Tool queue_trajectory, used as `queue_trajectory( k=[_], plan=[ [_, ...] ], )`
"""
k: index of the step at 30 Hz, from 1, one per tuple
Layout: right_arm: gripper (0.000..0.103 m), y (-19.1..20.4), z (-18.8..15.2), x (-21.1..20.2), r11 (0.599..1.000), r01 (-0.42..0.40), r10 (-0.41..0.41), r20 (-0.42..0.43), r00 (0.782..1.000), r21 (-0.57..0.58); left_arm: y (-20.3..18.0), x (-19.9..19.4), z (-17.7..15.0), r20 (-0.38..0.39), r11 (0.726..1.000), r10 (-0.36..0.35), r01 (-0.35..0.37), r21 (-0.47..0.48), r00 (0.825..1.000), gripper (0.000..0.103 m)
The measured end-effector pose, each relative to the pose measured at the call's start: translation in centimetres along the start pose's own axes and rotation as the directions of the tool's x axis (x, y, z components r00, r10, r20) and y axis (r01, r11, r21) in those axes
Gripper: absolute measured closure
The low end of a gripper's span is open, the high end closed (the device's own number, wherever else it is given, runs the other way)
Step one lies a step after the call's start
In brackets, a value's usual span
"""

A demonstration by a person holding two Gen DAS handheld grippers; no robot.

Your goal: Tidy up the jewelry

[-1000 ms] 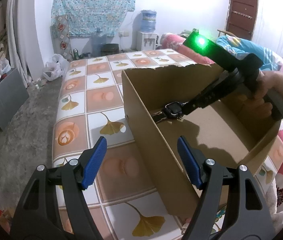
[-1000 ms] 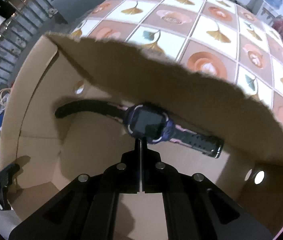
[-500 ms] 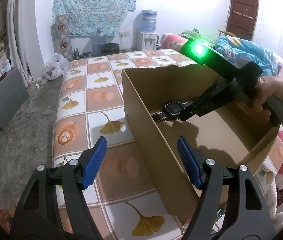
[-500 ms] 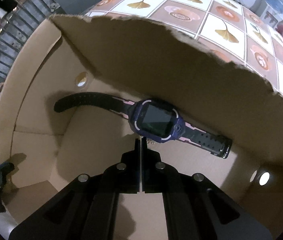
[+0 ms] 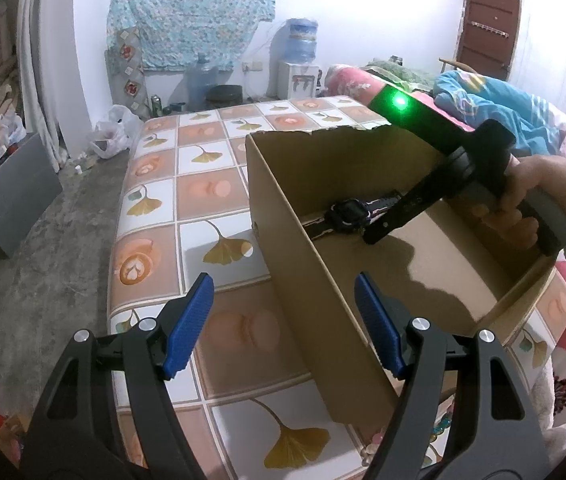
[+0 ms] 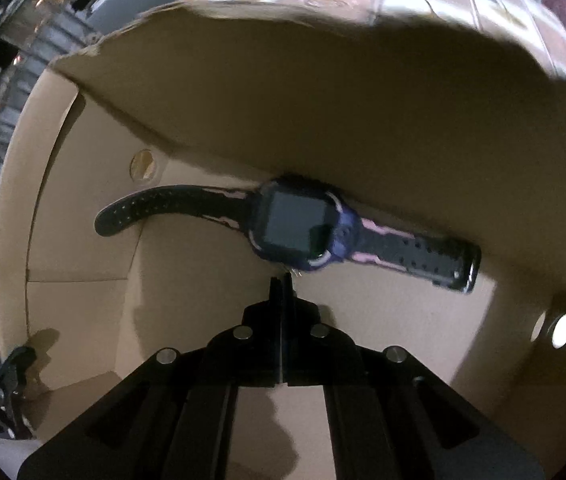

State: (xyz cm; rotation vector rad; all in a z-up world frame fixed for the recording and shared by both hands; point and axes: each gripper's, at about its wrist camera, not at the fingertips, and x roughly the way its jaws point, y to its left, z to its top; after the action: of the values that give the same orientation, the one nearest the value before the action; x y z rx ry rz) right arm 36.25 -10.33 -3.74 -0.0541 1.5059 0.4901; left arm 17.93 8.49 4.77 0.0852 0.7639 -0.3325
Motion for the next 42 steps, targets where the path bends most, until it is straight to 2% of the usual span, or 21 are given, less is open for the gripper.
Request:
queue_trajectory(
  k=[6, 11, 14, 16, 20, 21, 24, 27, 28, 29, 31, 32, 34, 36, 38, 40, 42],
  plan=[
    [0.103, -0.3, -1.8, -0.4, 0.999, 0.025, -0.024, -0.032, 0.999, 0.027, 0.7, -1.4, -0.2, 0.016, 1.0, 0.004, -0.004, 0.007, 1.0, 0.034],
    [0.102, -0.1, -2.3, -3.0, 0.998, 0.063, -0.062, 0.064, 0.996, 0.0, -0.5, -1.9, 0.7, 0.026, 0.999, 0.01, -0.011, 0.041, 1.0, 0.034],
    [0.087, 0.8, -2.4, -4.0, 0.993, 0.103, -0.098, 0.098, 0.99, -0.053, -1.1, -1.8, 1.3, 0.022, 0.998, 0.005, -0.006, 0.057, 1.0, 0.034],
    [0.067, 1.2, -2.4, -4.7, 0.988, 0.125, -0.112, 0.134, 0.985, -0.087, -1.5, -1.7, 1.5, 0.019, 0.998, -0.005, 0.004, 0.057, 1.0, 0.034],
    [0.06, 0.0, -1.9, -8.1, 0.993, 0.067, -0.045, 0.224, 0.974, -0.095, -2.0, -2.5, 1.4, 0.029, 0.999, -0.023, 0.021, 0.048, 0.999, 0.029],
    [0.055, -0.3, -2.4, -9.3, 0.994, 0.059, -0.033, 0.259, 0.965, -0.093, -2.1, -3.2, 1.2, 0.042, 0.999, -0.032, 0.03, 0.043, 0.999, 0.028],
    [0.035, 0.5, -5.3, -14.0, 0.993, 0.068, -0.022, 0.403, 0.915, -0.1, -2.1, -5.1, 0.7, 0.075, 0.998, -0.06, 0.058, 0.031, 0.995, 0.021],
    [0.016, 1.1, -11.0, -19.5, 0.993, 0.082, -0.019, 0.582, 0.813, -0.083, -2.1, -7.2, -0.4, 0.104, 0.996, -0.093, 0.092, 0.011, 0.99, 0.018],
    [0.01, 1.2, -12.3, -20.5, 0.994, 0.082, -0.02, 0.615, 0.788, -0.072, -2.2, -7.9, -1.1, 0.107, 0.995, -0.102, 0.102, 0.011, 0.989, 0.017],
    [0.008, 1.4, -15.0, -21.7, 0.995, 0.083, -0.029, 0.674, 0.738, -0.048, -2.3, -8.2, -1.5, 0.107, 0.994, -0.106, 0.105, 0.011, 0.989, 0.016],
    [0.007, 1.4, -18.8, -22.5, 0.996, 0.087, -0.054, 0.736, 0.675, -0.007, -2.7, -9.0, -3.2, 0.096, 0.994, -0.111, 0.11, 0.014, 0.989, 0.014],
    [0.007, 1.3, -20.4, -22.4, 0.995, 0.096, -0.079, 0.749, 0.658, 0.021, -3.0, -9.2, -4.1, 0.082, 0.994, -0.106, 0.106, 0.012, 0.991, 0.014],
    [0.007, 1.2, -23.5, -21.2, 0.988, 0.122, -0.15, 0.756, 0.637, 0.094, -3.3, -9.1, -5.6, 0.049, 0.994, -0.106, 0.107, -0.006, 0.993, 0.014],
    [0.007, 1.1, -25.5, -19.8, 0.976, 0.145, -0.218, 0.743, 0.633, 0.162, -3.6, -8.3, -7.7, -0.007, 0.993, -0.113, 0.113, -0.037, 0.994, 0.014],
    [0.007, 1.3, -27.7, -17.1, 0.953, 0.201, -0.303, 0.703, 0.644, 0.227, -4.0, -7.2, -9.4, -0.058, 0.991, -0.121, 0.117, -0.066, 0.991, 0.014],
    [0.007, 1.7, -29.5, -14.7, 0.933, 0.244, -0.36, 0.673, 0.647, 0.264, -4.4, -6.7, -10.8, -0.077, 0.989, -0.128, 0.122, -0.083, 0.989, 0.014],
    [0.007, 1.8, -31.0, -12.6, 0.93, 0.236, -0.367, 0.654, 0.662, 0.282, -4.9, -6.2, -11.9, -0.082, 0.99, -0.121, 0.113, -0.089, 0.989, 0.013]
  ],
)
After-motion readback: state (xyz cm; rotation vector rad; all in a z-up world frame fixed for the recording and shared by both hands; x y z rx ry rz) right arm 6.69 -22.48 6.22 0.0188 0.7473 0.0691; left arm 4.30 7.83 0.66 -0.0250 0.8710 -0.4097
